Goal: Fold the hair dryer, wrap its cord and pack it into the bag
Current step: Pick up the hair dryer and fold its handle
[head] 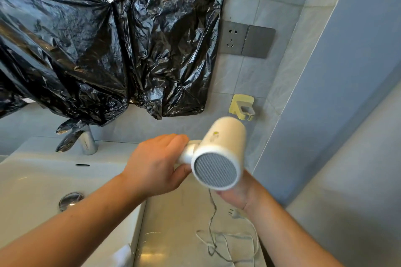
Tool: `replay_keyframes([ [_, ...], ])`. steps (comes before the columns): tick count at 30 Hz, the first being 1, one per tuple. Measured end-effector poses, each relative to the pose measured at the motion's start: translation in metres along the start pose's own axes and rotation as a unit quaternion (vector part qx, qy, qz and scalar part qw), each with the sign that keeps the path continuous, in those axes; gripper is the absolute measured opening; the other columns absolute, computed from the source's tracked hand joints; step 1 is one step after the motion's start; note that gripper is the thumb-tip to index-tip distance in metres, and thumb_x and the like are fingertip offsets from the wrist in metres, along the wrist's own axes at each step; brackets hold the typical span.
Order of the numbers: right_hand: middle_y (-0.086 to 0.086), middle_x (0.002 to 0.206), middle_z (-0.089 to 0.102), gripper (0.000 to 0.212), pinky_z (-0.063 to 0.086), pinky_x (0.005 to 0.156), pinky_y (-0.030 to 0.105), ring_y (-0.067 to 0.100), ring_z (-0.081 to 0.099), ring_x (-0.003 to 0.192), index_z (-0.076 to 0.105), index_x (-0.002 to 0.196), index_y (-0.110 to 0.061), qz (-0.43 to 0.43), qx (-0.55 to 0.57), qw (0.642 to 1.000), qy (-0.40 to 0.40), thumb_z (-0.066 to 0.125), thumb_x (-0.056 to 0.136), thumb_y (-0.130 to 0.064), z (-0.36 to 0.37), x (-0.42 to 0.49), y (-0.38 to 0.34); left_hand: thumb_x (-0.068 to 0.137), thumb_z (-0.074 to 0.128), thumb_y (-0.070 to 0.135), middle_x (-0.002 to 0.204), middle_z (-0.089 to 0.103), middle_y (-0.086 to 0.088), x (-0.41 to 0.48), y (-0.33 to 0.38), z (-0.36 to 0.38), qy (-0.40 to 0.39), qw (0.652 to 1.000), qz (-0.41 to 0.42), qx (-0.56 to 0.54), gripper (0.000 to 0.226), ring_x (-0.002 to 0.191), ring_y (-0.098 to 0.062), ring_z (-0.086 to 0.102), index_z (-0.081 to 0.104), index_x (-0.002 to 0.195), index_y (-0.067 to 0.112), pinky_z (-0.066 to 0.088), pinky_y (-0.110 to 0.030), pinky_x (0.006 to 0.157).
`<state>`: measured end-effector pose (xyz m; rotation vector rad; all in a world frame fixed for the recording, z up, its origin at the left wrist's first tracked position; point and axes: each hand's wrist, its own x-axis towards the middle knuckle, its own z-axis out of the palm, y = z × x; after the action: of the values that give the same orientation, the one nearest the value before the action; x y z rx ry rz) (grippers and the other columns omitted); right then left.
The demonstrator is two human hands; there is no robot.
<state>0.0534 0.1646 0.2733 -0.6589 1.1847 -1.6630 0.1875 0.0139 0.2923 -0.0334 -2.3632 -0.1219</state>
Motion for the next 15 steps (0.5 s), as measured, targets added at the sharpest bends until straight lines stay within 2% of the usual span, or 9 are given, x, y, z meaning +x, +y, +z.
replay_keyframes([
  [2, 0.005, 0.069, 0.061, 0.021, 0.045, 0.053, 0.025, 0.013, 0.057, 0.056, 0.069, 0.086, -0.012, 0.037, 0.025, 0.995, 0.084, 0.050, 0.095, -0.007, 0.005, 0.004, 0.020, 0.091, 0.029, 0.066, 0.071, 0.060, -0.001, 0.004, 0.002, 0.003, -0.008, 0.997, -0.061, 0.047, 0.059, 0.058, -0.030, 0.057, 0.054, 0.086, 0.014, 0.033, -0.029, 0.044],
  [4, 0.005, 0.064, 0.059, 0.015, 0.039, 0.045, 0.023, 0.014, 0.049, 0.048, 0.064, 0.094, -0.009, 0.070, -0.008, 0.990, 0.126, 0.050, 0.097, -0.013, 0.009, 0.004, 0.032, 0.086, 0.039, 0.061, 0.070, 0.059, -0.001, 0.008, 0.001, 0.006, -0.020, 0.991, -0.102, 0.087, 0.047, 0.057, -0.029, 0.056, 0.050, 0.085, 0.015, 0.026, -0.027, 0.046],
  [7, 0.003, 0.065, 0.058, 0.016, 0.029, 0.041, 0.021, 0.012, 0.039, 0.044, 0.064, 0.098, -0.012, 0.076, -0.118, 0.981, 0.131, 0.049, 0.098, -0.015, 0.013, 0.000, 0.031, 0.082, 0.049, 0.047, 0.078, 0.061, -0.002, 0.007, -0.005, 0.012, -0.054, 0.987, -0.114, 0.097, 0.032, 0.065, -0.030, 0.058, 0.048, 0.091, 0.016, 0.027, -0.030, 0.051],
  [9, 0.002, 0.066, 0.058, 0.015, 0.030, 0.041, 0.022, 0.011, 0.039, 0.044, 0.065, 0.092, -0.013, 0.057, -0.203, 0.970, 0.124, 0.050, 0.096, -0.013, 0.016, -0.003, 0.025, 0.081, 0.056, 0.042, 0.080, 0.061, -0.002, 0.006, -0.009, 0.016, -0.067, 0.986, -0.105, 0.110, 0.030, 0.068, -0.031, 0.060, 0.049, 0.092, 0.015, 0.030, -0.030, 0.052],
  [13, -0.008, 0.057, 0.055, 0.023, 0.031, 0.041, 0.024, 0.010, 0.037, 0.044, 0.064, 0.087, 0.003, 0.041, -0.313, 0.943, 0.107, 0.048, 0.095, -0.012, 0.015, -0.008, 0.020, 0.074, 0.075, 0.035, 0.070, 0.060, -0.003, 0.007, -0.018, 0.024, -0.083, 0.976, -0.101, 0.172, 0.033, 0.057, -0.030, 0.058, 0.052, 0.085, 0.014, 0.029, -0.029, 0.046],
  [15, -0.011, 0.052, 0.047, 0.025, 0.028, 0.043, 0.023, 0.007, 0.033, 0.042, 0.068, 0.080, -0.008, 0.031, -0.358, 0.925, 0.121, 0.051, 0.094, -0.020, 0.014, -0.010, 0.015, 0.069, 0.079, 0.034, 0.065, 0.058, -0.002, 0.007, -0.023, 0.027, -0.088, 0.972, -0.097, 0.195, 0.036, 0.052, -0.029, 0.056, 0.052, 0.081, 0.015, 0.027, -0.029, 0.044],
])
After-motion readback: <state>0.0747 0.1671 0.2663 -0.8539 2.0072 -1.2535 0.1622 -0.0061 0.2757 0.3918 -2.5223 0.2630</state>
